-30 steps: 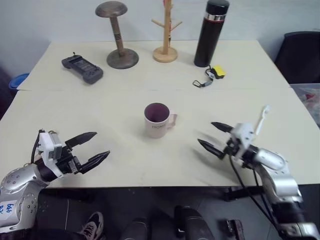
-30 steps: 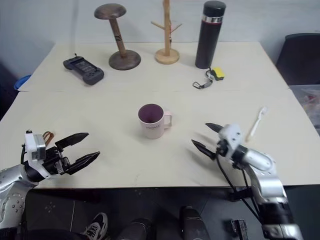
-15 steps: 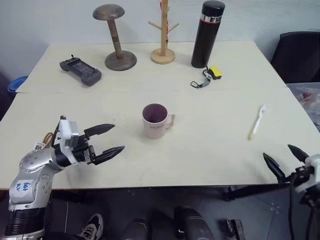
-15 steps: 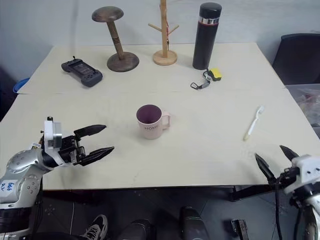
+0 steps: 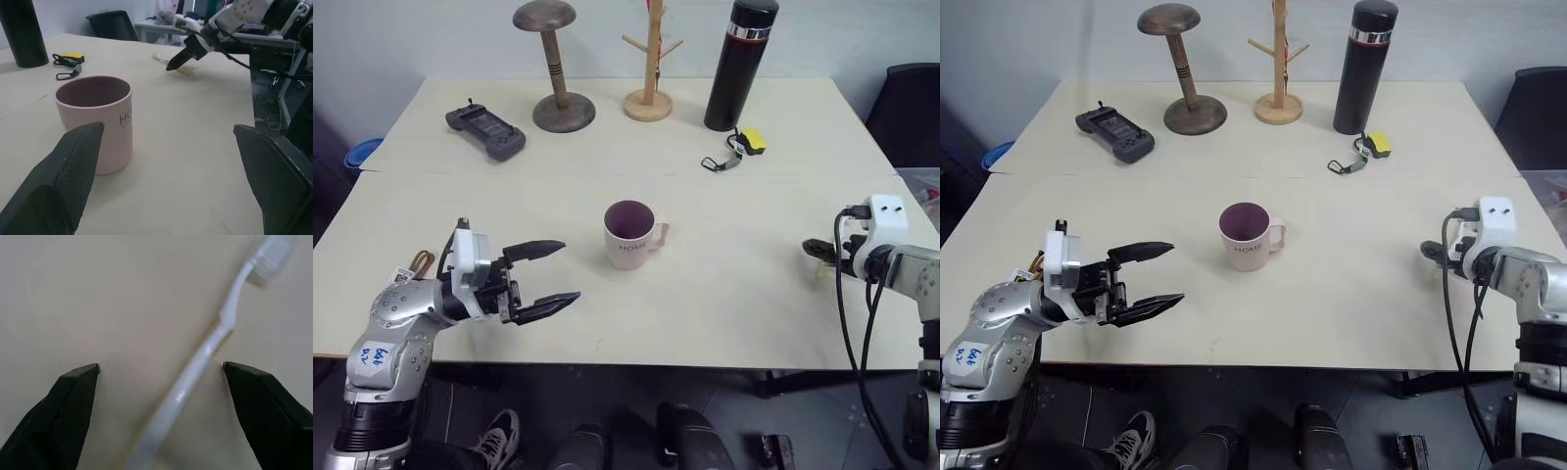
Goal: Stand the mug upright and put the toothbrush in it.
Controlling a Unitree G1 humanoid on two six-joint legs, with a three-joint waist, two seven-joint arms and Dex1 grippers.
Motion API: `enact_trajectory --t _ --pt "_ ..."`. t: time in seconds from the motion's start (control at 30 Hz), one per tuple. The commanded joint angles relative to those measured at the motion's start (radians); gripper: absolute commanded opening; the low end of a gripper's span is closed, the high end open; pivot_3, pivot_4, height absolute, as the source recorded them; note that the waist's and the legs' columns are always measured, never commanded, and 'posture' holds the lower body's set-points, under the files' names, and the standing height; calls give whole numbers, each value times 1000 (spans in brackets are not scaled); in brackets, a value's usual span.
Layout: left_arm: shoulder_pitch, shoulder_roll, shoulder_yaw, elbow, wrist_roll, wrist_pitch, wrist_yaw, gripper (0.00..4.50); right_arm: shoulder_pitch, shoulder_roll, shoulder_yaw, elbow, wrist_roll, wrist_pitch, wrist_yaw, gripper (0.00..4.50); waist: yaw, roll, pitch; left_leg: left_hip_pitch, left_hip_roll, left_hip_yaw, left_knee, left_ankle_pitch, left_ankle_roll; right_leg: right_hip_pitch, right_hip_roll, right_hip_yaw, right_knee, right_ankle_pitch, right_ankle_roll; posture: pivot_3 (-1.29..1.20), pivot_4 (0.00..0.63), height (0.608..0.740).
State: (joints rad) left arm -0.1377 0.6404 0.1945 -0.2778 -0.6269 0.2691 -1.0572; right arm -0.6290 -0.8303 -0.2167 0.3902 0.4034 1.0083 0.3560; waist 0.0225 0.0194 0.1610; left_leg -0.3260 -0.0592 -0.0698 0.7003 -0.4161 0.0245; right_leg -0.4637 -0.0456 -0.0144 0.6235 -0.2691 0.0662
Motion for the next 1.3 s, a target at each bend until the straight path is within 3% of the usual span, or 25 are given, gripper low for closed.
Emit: enact_trajectory --t 0.03,0.3,0.37,0.5,0.7,0.77,0.83,0.93,1.1,1.3 --pt "43 -4 23 -66 0 -22 27 4500 -34 -35 19 78 -33 57 40 2878 1 -1 0 0 0 0 0 0 0 0 0 0 -1 0 0 0 150 740" --pt "103 6 33 -89 2 -41 40 4500 -92 -21 -3 203 -45 -10 148 155 0 -4 -2 2 0 0 0 0 0 2 0 0 0 0 0 0 150 740" --pt "110 9 54 -81 -8 -37 47 4500 -92 1 -35 152 -3 -126 243 147 0 -4 -2 2 0 0 0 0 0 2 0 0 0 0 0 0 150 740" --pt "132 -14 118 -60 -44 -19 93 4500 -70 152 -117 -99 156 -355 445 147 -28 -2 0 2 2 1 -1 0 -1 0 2 2 2 0 0 0 150 740" --pt "144 -90 175 -45 -85 -5 201 4500 -49 500 1 -330 209 -624 505 147 -27 -2 0 2 2 0 -1 0 -2 0 3 1 4 0 0 0 150 740" --pt "170 -92 179 -56 -56 -23 211 4500 -66 666 78 -307 174 -777 517 147 -28 -2 0 2 2 0 -1 0 -2 0 3 0 5 0 0 0 150 740" --pt "184 -91 184 -58 -43 -34 221 4500 -77 752 127 -251 124 -899 537 147 -30 -1 0 2 2 0 -1 0 -2 -1 3 0 5 0 0 0 150 740" --pt "209 -90 193 -64 -31 -48 231 4500 -88 813 188 -163 56 -1041 567 147 -23 -2 0 2 0 -2 0 0 -2 1 1 -2 4 0 0 0 150 740" --pt "237 -93 195 -77 -23 -66 242 4500 -119 864 191 -31 58 -1119 594 147 -35 -3 -1 3 -1 -2 0 0 -1 2 0 -3 4 0 0 0 150 740" --pt "242 -89 195 -62 -15 -83 239 4500 -133 826 185 85 7 -1246 629 2181 -54 -2 -1 3 -1 -3 -1 0 -2 2 1 -3 4 0 0 0 150 740"
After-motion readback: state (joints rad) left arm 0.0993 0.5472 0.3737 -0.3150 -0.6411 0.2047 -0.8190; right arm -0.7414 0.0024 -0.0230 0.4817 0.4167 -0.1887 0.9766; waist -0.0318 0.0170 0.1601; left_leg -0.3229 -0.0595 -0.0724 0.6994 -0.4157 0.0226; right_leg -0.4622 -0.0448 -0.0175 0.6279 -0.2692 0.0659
